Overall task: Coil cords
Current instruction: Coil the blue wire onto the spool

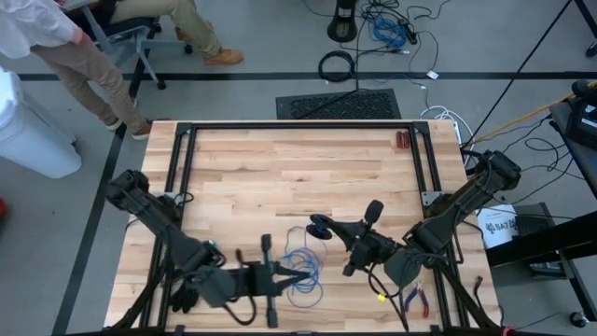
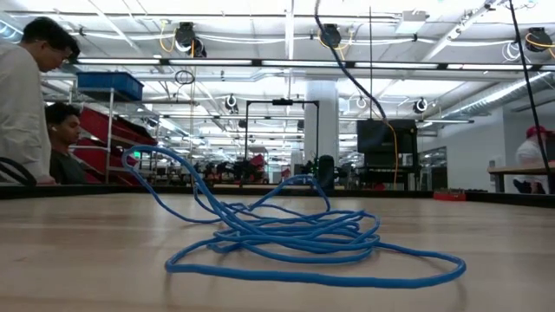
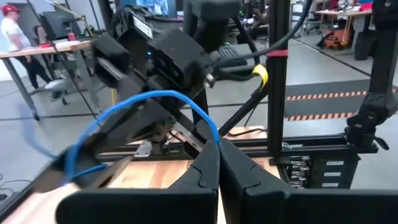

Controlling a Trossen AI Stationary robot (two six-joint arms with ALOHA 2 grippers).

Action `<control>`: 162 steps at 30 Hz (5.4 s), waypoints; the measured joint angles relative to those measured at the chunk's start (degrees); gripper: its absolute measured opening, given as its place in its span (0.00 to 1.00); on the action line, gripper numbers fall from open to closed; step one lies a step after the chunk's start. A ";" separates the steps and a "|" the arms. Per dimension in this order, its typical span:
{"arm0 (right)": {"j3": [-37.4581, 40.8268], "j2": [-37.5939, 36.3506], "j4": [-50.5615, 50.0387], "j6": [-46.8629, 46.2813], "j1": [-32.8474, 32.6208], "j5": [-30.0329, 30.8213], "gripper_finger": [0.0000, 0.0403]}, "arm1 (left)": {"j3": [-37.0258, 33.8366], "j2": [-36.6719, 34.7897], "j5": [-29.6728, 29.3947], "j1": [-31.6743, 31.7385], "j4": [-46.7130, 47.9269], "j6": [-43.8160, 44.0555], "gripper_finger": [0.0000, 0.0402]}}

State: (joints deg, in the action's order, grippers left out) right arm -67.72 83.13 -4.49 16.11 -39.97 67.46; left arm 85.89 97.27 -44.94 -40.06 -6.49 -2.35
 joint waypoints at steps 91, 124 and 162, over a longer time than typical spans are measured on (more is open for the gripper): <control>-0.04 -6.71 15.04 5.10 -12.98 5.79 0.00 | -0.04 14.12 17.79 11.24 2.26 3.72 0.33; -0.04 -7.52 16.54 6.21 -15.28 5.72 0.00 | 0.00 17.62 5.63 13.48 1.44 3.50 0.37; 0.00 -7.52 14.44 4.95 -15.27 4.21 0.00 | 0.00 7.48 -3.44 11.51 33.48 19.04 0.01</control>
State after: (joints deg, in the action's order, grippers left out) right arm -67.72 75.61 9.95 21.06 -55.23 71.68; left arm 85.89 104.75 -48.38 -28.55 26.99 16.69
